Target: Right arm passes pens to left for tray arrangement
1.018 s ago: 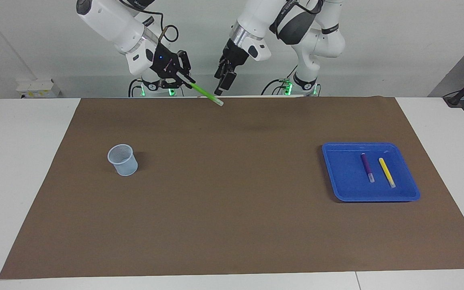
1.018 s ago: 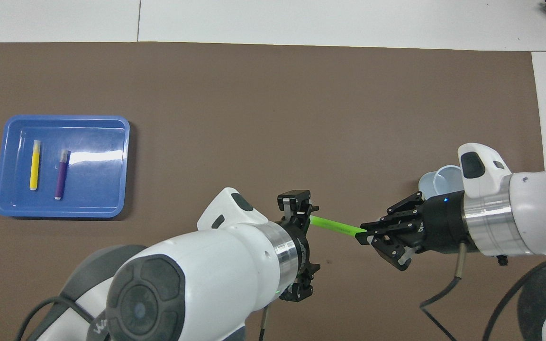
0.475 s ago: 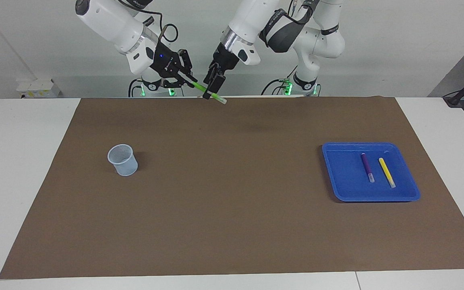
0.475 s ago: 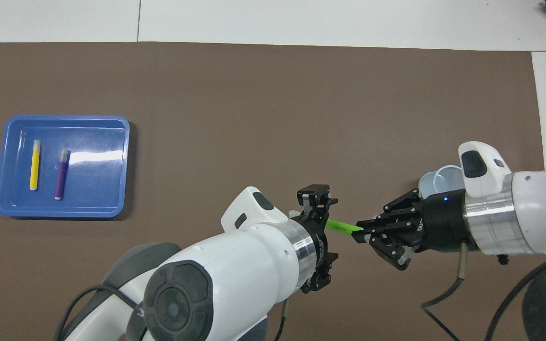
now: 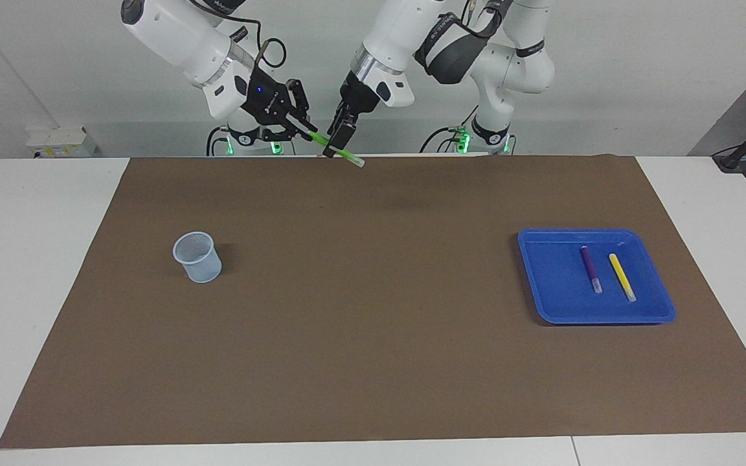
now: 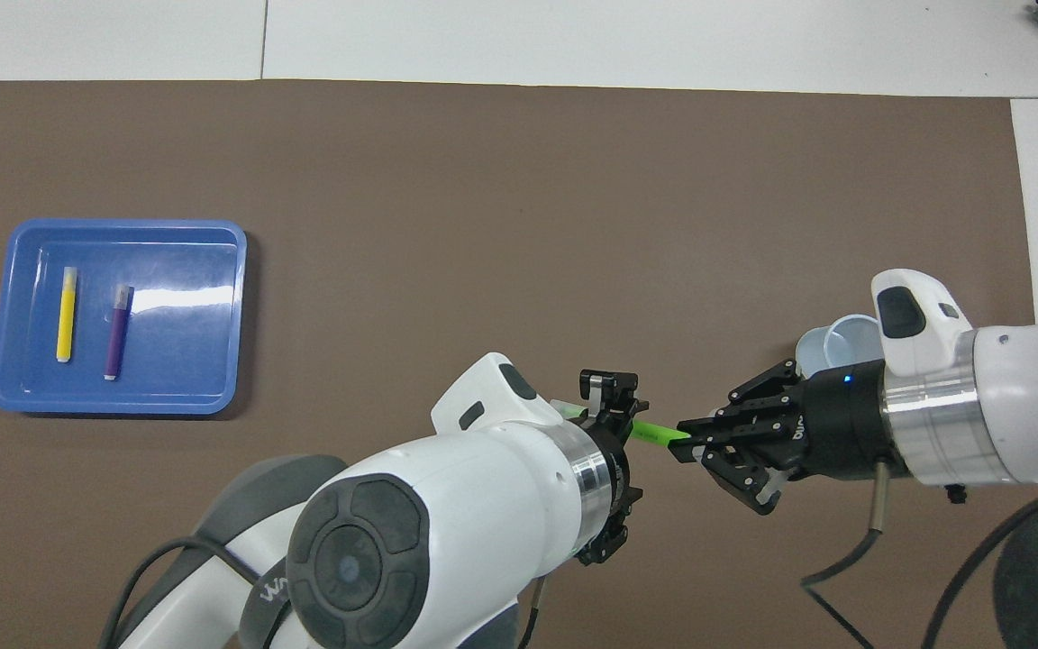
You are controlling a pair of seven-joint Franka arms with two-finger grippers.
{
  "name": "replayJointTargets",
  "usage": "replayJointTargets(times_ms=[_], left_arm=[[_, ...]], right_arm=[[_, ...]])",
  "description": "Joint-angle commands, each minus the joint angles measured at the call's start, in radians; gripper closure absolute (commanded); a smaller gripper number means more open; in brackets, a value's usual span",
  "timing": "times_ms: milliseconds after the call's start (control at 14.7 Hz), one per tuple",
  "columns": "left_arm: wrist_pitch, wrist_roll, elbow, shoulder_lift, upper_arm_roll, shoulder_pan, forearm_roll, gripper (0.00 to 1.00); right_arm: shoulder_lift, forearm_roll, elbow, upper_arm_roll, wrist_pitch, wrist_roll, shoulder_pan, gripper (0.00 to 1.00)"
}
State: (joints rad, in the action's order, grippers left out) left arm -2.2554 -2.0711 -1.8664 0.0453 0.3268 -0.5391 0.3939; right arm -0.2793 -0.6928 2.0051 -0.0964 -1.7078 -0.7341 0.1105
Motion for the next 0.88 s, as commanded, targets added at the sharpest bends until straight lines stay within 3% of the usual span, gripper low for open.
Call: replayJointTargets(times_ms=[0, 68, 204, 339, 475, 814], left_arm=[[0.014, 0.008, 0.013, -0.007, -0.012, -0.016, -0.003, 0.31], [0.016, 0.005, 0.012, -0.007, -0.012, -0.019, -0.003, 0.37], [0.023, 0.006, 0.013, -0.005, -0.012, -0.021, -0.004, 0.69], [0.037, 0.014, 0.013, -0.005, -0.012, -0.019, -0.007, 0.76], [0.074, 0.017, 0.016, -0.005, -0.012, -0.022, -0.047, 0.99], [0.145, 0.034, 0.044, -0.007, 0.001, -0.024, -0.121, 1.00]], right_arm=[[-0.008, -0.045, 0.014, -0.002, -0.013, -0.033, -0.008, 1.00], [-0.008, -0.045, 0.014, -0.002, -0.013, -0.033, -0.008, 1.00], [-0.008, -0.047, 0.014, -0.002, -0.015, -0.033, -0.008, 1.00], [-0.008, -0.047, 0.014, -0.002, -0.015, -0.033, -0.008, 1.00], [-0.008, -0.047, 0.014, -0.002, -0.015, -0.033, -0.008, 1.00], [-0.008, -0.047, 0.012, -0.002, -0.015, -0.016, -0.008, 1.00]])
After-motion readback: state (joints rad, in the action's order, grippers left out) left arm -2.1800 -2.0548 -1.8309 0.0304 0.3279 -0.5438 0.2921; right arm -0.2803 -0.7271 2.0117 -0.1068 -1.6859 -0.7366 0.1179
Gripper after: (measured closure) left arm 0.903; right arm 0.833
